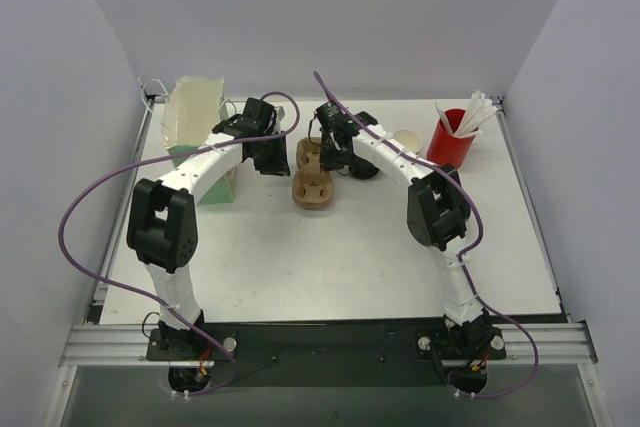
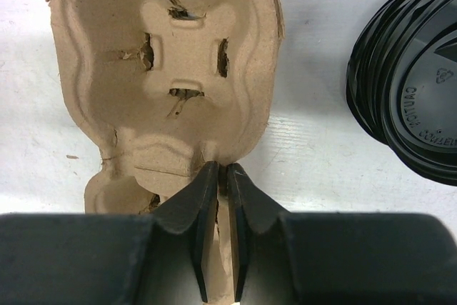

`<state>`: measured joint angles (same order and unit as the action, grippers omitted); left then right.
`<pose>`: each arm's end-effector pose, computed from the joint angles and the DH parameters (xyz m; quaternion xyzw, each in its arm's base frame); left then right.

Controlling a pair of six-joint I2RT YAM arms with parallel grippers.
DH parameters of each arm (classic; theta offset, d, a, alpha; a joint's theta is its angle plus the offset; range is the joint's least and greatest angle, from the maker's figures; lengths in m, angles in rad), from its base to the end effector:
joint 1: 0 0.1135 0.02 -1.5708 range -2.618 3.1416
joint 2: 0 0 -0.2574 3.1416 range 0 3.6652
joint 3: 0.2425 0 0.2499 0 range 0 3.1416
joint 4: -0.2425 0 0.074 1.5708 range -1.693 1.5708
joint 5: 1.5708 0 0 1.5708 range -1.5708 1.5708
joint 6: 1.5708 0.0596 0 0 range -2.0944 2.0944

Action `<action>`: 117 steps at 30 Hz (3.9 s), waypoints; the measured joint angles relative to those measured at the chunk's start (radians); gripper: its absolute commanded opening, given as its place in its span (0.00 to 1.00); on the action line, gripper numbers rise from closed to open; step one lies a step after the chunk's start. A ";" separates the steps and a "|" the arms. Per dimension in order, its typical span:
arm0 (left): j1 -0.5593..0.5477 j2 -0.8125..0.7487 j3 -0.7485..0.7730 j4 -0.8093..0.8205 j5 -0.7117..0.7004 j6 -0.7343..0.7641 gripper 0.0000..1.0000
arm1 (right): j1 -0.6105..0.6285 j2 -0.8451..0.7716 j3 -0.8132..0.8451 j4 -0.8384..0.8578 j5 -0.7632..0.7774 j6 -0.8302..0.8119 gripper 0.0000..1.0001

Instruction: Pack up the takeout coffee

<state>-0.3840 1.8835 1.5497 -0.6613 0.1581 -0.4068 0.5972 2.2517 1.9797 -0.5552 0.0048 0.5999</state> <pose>0.3862 -0.1662 0.2242 0.0115 0.9561 -0.1789 0.2320 0.4320 0.2934 0.2078 0.0021 0.9317 0.2028 0.3014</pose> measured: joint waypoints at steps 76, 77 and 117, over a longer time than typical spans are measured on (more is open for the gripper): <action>0.001 -0.001 -0.098 0.083 0.161 -0.080 0.33 | -0.053 -0.060 -0.064 0.051 -0.137 0.036 0.00; 0.001 -0.001 -0.098 0.082 0.163 -0.082 0.32 | -0.053 -0.060 -0.067 0.051 -0.137 0.036 0.00; 0.001 -0.002 -0.097 0.088 0.187 -0.087 0.04 | -0.020 -0.150 -0.223 0.051 -0.098 0.012 0.20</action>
<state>-0.3832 1.8812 1.4525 -0.5735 0.3447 -0.4942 0.5770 2.1017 1.7565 -0.5037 -0.0933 0.6117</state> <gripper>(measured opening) 0.177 0.214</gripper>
